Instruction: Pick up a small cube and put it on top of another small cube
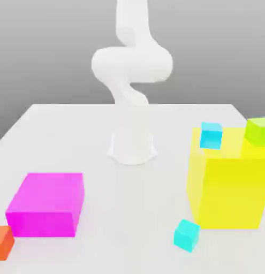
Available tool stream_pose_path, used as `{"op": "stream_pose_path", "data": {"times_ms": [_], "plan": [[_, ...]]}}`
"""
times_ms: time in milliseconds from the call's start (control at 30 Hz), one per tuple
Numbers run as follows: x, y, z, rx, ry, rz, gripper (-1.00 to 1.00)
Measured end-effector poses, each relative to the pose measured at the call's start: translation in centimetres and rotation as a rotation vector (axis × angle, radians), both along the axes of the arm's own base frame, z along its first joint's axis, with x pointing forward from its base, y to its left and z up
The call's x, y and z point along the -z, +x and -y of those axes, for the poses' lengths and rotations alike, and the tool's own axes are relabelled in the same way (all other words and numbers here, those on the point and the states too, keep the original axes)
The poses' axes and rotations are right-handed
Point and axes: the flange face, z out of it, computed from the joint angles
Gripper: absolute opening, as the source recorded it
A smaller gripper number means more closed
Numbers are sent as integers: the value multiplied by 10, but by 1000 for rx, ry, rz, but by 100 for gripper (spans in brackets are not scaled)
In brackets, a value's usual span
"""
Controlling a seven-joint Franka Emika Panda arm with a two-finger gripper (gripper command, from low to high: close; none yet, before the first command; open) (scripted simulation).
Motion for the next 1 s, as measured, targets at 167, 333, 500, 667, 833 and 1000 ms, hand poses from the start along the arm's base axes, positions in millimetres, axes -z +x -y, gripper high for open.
{"op": "stream_pose_path", "data": {"times_ms": [167,333,500,667,833,1000], "plan": [[71,57,46,-33,37,-130,0],[149,96,90,-49,63,-246,0],[232,117,135,-50,75,-357,0],[315,116,188,-27,71,-464,0],[392,102,228,-22,41,-573,0],[459,70,273,-5,-8,-685,0]]}}
